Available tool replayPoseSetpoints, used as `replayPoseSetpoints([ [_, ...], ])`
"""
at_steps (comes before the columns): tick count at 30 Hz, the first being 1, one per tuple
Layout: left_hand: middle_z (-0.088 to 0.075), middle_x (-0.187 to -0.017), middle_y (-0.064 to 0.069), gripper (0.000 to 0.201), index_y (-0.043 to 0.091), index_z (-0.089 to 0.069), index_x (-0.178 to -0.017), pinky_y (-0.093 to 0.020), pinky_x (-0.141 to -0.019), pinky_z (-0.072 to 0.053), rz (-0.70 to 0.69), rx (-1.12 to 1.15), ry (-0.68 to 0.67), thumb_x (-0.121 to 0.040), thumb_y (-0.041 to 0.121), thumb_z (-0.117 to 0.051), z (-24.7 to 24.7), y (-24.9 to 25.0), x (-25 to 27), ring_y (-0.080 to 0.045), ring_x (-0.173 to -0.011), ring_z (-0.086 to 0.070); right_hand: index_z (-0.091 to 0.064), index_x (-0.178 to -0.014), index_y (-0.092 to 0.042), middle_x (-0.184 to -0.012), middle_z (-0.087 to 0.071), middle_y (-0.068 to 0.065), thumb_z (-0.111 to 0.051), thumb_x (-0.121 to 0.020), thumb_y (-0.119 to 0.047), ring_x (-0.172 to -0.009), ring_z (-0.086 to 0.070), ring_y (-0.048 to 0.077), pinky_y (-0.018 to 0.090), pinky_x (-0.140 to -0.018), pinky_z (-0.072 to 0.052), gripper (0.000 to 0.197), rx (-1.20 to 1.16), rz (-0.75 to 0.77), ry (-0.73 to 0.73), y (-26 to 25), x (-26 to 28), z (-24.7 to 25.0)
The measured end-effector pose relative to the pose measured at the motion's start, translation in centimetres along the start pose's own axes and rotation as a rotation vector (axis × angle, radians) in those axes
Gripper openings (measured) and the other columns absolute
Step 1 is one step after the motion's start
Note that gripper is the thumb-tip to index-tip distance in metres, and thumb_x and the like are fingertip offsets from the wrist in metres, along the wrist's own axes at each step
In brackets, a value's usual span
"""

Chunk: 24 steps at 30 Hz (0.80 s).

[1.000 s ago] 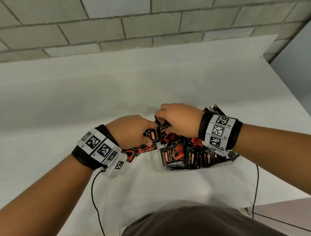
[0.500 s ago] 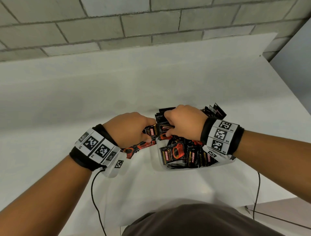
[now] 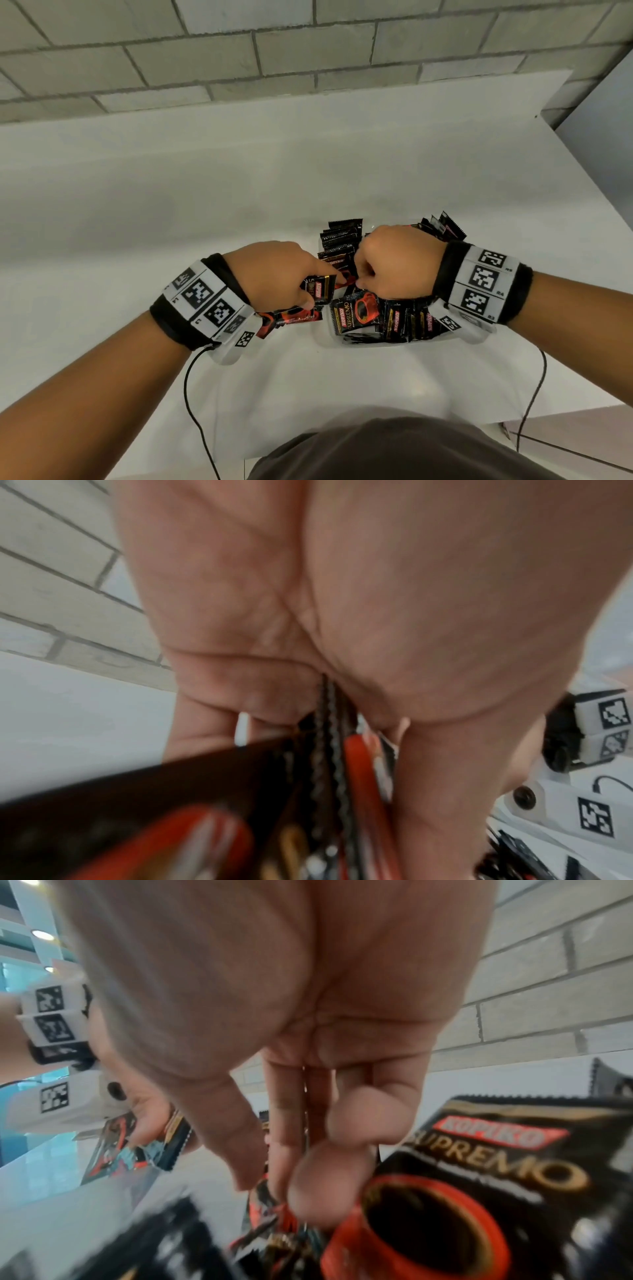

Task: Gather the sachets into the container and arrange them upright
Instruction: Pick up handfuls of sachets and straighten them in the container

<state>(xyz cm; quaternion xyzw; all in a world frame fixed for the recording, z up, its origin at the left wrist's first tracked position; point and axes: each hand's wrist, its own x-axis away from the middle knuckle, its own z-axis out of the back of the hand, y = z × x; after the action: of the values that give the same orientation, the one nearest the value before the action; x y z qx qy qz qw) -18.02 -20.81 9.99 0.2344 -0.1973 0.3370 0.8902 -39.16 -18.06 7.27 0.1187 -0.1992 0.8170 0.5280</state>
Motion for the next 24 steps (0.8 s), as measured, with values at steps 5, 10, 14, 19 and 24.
replayPoseSetpoints([
  [5,-0.040,-0.065,0.011,0.066,0.044,-0.022,-0.159,-0.027,-0.068,-0.033,0.022,-0.125,-0.092,-0.103,0.035,-0.056,-0.3,1.2,-0.7,-0.006,-0.063,-0.042,-0.060,-0.136,-0.030,-0.138,-0.058,-0.005,-0.047,-0.096,-0.037,-0.124,-0.057,0.020,0.042,-0.100,-0.050,0.043,0.094,0.057,-0.151,0.5,0.5,-2.0],
  [10,-0.047,-0.072,0.008,0.072,0.033,-0.015,-0.163,-0.027,-0.075,-0.033,0.053,-0.173,-0.156,-0.104,0.035,-0.056,0.2,1.5,-1.4,-0.016,-0.083,-0.042,-0.053,-0.143,-0.033,-0.147,-0.051,-0.010,-0.044,-0.097,-0.023,-0.132,-0.051,0.017,0.039,-0.108,-0.044,0.048,0.097,0.108,-0.214,0.7,0.5,-2.0],
  [14,-0.065,-0.115,-0.007,0.072,0.035,-0.013,-0.162,-0.029,-0.074,-0.034,0.084,-0.251,-0.154,-0.104,0.034,-0.054,0.7,1.5,-1.5,-0.020,-0.087,-0.048,-0.055,-0.140,-0.039,-0.150,-0.048,-0.016,-0.047,-0.095,-0.016,-0.135,-0.048,0.013,0.036,-0.111,-0.041,0.052,0.089,0.142,-0.248,1.0,0.6,-1.5],
  [19,-0.045,-0.068,0.004,0.070,0.042,-0.013,-0.161,-0.030,-0.058,-0.032,0.098,-0.272,-0.167,-0.104,0.034,-0.053,0.8,1.7,-1.4,-0.012,-0.062,-0.042,-0.064,-0.130,-0.039,-0.139,-0.060,-0.011,-0.046,-0.097,-0.020,-0.120,-0.059,0.015,0.035,-0.101,-0.048,0.042,0.012,0.117,-0.197,1.1,0.4,-1.1],
  [24,-0.037,-0.068,0.011,0.058,0.038,-0.028,-0.157,-0.030,-0.071,-0.033,0.070,-0.245,-0.169,-0.105,0.035,-0.053,0.3,1.6,-1.1,-0.016,-0.070,-0.043,-0.057,-0.136,-0.044,-0.126,-0.063,-0.007,-0.042,-0.100,-0.022,-0.104,-0.062,0.015,0.035,-0.089,-0.052,0.045,0.040,0.139,-0.223,0.5,-0.3,-1.6],
])
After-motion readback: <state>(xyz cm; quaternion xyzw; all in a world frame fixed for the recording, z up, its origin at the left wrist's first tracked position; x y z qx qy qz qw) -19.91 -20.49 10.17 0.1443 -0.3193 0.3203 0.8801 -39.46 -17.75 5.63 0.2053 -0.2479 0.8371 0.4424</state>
